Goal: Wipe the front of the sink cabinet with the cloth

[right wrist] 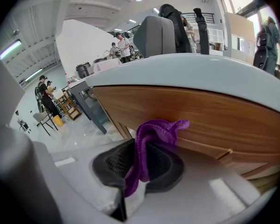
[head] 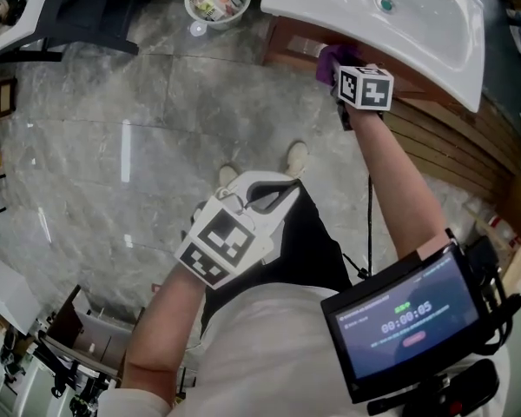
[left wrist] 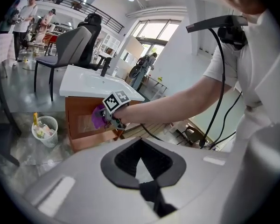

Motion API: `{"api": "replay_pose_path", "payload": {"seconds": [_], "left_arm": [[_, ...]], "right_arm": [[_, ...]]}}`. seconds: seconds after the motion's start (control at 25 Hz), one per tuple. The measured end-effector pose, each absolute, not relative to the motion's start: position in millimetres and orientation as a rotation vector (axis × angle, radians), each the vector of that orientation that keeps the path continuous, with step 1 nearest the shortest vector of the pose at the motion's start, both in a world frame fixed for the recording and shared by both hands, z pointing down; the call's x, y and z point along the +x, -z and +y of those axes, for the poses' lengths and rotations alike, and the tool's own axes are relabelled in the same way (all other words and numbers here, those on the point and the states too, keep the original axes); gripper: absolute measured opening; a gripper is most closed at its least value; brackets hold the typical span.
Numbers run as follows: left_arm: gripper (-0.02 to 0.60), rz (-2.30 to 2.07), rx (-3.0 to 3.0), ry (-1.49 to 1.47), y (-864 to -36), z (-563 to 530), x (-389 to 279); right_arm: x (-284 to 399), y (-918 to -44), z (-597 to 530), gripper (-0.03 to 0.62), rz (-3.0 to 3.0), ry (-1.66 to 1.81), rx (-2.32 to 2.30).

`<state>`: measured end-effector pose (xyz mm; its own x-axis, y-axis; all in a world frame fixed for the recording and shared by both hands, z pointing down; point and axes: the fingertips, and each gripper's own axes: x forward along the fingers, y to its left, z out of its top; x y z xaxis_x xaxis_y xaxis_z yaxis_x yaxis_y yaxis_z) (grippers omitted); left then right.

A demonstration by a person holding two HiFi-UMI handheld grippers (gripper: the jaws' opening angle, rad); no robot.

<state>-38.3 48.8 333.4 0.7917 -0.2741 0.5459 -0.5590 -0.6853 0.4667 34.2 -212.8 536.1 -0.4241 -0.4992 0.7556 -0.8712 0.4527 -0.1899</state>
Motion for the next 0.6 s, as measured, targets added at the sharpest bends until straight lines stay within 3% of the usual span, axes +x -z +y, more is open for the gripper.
{"api": "replay_pose_path", "payload": {"seconds": [0.6], "left_arm": [[0.008, -0.699, 2.283, -0.557, -349, 65, -88]], "right_arm": [[-93, -542, -217, 0.055, -2.199, -0.710, 0.956]]}}
